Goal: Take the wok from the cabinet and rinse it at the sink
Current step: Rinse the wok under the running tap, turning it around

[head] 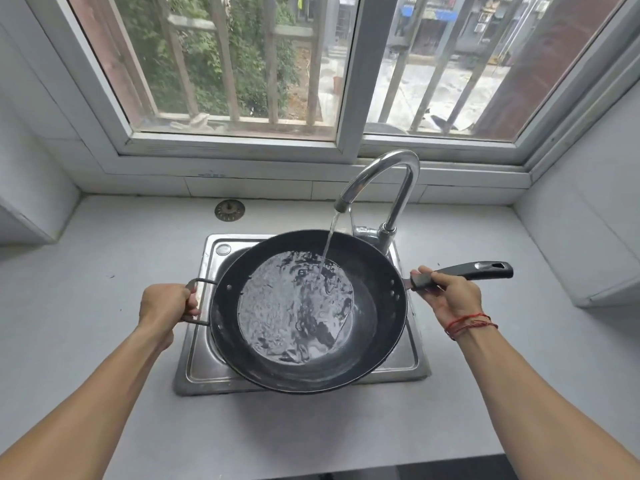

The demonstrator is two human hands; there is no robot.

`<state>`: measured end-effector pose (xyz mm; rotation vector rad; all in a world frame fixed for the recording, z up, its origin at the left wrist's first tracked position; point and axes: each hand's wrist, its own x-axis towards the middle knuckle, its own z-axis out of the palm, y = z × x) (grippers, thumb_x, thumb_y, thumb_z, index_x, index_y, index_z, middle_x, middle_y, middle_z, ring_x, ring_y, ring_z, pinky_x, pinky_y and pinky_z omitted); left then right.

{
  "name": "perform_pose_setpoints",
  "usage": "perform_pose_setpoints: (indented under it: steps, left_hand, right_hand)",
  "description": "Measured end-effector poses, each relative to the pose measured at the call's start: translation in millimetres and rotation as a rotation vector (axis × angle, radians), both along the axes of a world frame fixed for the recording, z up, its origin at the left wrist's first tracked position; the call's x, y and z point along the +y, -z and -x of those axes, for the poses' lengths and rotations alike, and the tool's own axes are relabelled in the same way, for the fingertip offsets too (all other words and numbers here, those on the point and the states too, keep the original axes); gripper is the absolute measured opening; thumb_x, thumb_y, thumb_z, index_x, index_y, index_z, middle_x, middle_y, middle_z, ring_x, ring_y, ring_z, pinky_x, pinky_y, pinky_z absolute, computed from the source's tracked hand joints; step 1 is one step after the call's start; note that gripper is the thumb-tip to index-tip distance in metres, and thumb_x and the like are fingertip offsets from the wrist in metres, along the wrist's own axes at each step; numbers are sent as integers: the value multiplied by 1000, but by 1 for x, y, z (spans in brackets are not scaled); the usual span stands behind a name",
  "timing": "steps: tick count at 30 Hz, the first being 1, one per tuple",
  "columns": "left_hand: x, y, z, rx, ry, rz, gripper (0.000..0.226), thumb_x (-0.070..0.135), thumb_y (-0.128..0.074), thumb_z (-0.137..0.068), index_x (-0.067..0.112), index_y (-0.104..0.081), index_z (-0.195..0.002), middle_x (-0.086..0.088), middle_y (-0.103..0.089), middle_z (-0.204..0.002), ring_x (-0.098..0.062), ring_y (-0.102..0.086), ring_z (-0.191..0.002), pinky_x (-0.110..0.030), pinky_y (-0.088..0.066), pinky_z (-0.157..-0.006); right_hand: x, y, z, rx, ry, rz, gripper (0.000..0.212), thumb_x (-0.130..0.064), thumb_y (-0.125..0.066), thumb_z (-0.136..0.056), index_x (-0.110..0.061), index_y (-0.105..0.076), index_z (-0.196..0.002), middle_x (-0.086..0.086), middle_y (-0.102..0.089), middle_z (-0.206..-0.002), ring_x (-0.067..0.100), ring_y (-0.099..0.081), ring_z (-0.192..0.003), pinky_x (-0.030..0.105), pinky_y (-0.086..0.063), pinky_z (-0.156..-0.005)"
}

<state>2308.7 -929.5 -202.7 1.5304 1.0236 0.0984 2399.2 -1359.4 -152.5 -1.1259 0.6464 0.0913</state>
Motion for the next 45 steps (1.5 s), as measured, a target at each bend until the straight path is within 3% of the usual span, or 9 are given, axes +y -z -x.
perform_pose_setpoints:
  steps: [5, 9, 13, 22, 25, 28, 33, 37, 45]
  left_hand:
    - [5, -9, 4, -95, 85, -69, 33, -13, -41, -84, 6, -62, -100, -15, -53, -67, -27, -46, -55, -33, -43, -55]
    - [12, -5, 8, -101, 105, -97, 26, -11, -42, -88, -3, -66, -88, -14, -54, -66, -26, -46, -55, -29, -44, -53]
    - [14, -6, 9, -121, 120, -88, 26, -10, -41, -90, -3, -66, -85, -16, -56, -65, -21, -48, -50, -28, -44, -54]
    - [9, -13, 7, -265, 139, -152, 27, -4, -45, -88, 3, -68, -76, -5, -62, -55, -27, -52, -64, -35, -45, -63]
    - [5, -14, 5, -335, 168, -192, 21, 13, -51, -89, 8, -68, -78, 3, -62, -56, -24, -55, -70, -39, -47, -72]
    - [-1, -16, 3, -340, 196, -277, 34, 42, -47, -84, 14, -67, -90, -3, -63, -74, -25, -58, -81, -43, -45, -83]
    - [-30, -21, -4, -348, 97, -334, 44, 45, -37, -87, 17, -51, -117, -9, -54, -99, -28, -52, -89, -39, -42, -78]
    - [-30, -22, -13, -303, 114, -381, 41, 42, -34, -88, 16, -53, -113, -7, -38, -119, -25, -46, -112, -41, -37, -105]
    - [-33, -23, -18, -310, 102, -205, 43, 42, -35, -81, 9, -41, -109, 5, -44, -88, -18, -46, -78, -36, -36, -77]
  right_hand:
    - [-1, 10, 0, 5, -29, 55, 12, 12, -53, -91, 16, -53, -101, 26, -65, -97, 33, -72, -75, 47, -61, -69]
    - [2, 15, 2, 23, -67, 115, 5, 9, -56, -91, 12, -53, -93, 26, -64, -90, 36, -69, -81, 48, -61, -68]
    - [5, 18, 3, 50, -89, 164, 18, 5, -55, -94, 6, -53, -76, 23, -62, -78, 34, -66, -79, 52, -59, -74]
    - [7, 13, -1, 137, -108, 213, 19, 4, -50, -96, 1, -48, -77, 16, -54, -70, 27, -60, -68, 49, -59, -73]
    - [6, 14, -2, 198, -94, 219, 17, 5, -47, -95, 0, -46, -80, 16, -54, -70, 28, -59, -66, 46, -60, -56]
    - [7, 17, -4, 242, -70, 227, 12, 6, -45, -93, -3, -44, -85, 17, -53, -73, 29, -59, -64, 40, -58, -46]
    - [12, 15, -9, 289, -59, 201, 16, 11, -40, -88, -4, -41, -87, 17, -50, -78, 31, -59, -66, 51, -59, -57]
    - [11, 16, -13, 306, -39, 200, 16, 12, -38, -86, -4, -41, -87, 20, -49, -83, 36, -59, -75, 60, -56, -77]
    - [15, 16, -20, 305, -24, 225, 14, 11, -38, -87, -3, -40, -84, 18, -49, -78, 32, -56, -67, 60, -53, -83]
